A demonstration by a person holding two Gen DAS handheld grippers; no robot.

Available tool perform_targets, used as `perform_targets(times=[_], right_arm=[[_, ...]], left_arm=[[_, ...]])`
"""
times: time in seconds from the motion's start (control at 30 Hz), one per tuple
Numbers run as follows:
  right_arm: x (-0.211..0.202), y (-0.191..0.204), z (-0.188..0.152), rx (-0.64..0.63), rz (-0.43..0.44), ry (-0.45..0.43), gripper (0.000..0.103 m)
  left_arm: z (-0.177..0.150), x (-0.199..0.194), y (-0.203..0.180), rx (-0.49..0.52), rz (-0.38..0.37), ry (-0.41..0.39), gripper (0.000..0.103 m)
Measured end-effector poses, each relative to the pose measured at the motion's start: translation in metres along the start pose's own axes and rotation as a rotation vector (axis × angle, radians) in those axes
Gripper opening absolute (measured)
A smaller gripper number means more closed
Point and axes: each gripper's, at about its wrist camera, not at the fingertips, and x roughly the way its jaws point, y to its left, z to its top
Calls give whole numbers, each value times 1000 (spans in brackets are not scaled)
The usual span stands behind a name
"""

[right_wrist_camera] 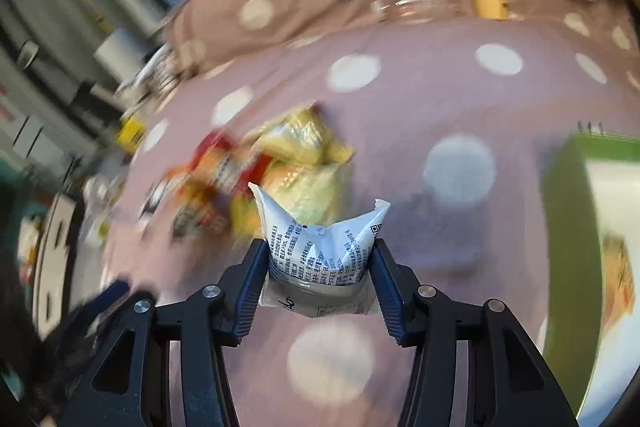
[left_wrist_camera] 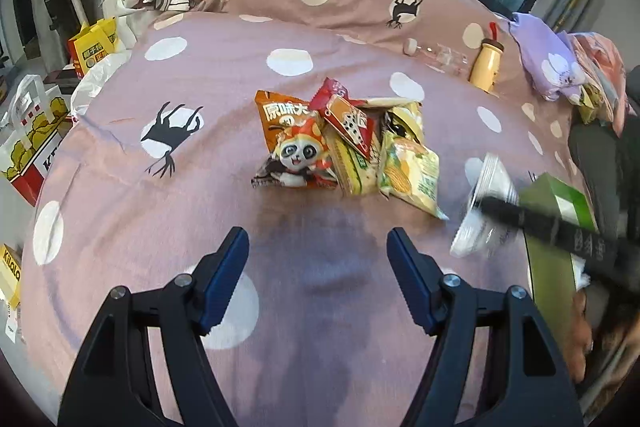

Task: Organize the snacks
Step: 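Lift the white snack with the right gripper and carry it over the box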

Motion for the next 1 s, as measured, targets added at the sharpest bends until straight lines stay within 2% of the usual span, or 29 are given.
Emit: perform_targets(times=[0.17, 0.37, 0.5, 0.7, 0.87, 1.0], right_arm=[[1, 14, -43, -4, 45, 86, 54], [11, 19, -65, 12, 31, 123, 62], [-3, 12, -70, 64, 72, 74, 72], [-17, -4, -66, 160, 111, 13, 73], [-1, -8, -57, 158, 181, 51, 73], [18, -12, -51, 148, 217, 94, 73]], left_arm=[[-14, -9, -2, 12, 3, 9, 72], [-34, -10, -4, 12, -5, 49, 72], [-43, -6, -9, 18, -34, 82, 72], [-49, 5, -30, 61, -92, 106, 71], [-52, 28, -46, 75, -138, 160, 70], [-53, 42, -53, 76, -149, 184, 61]])
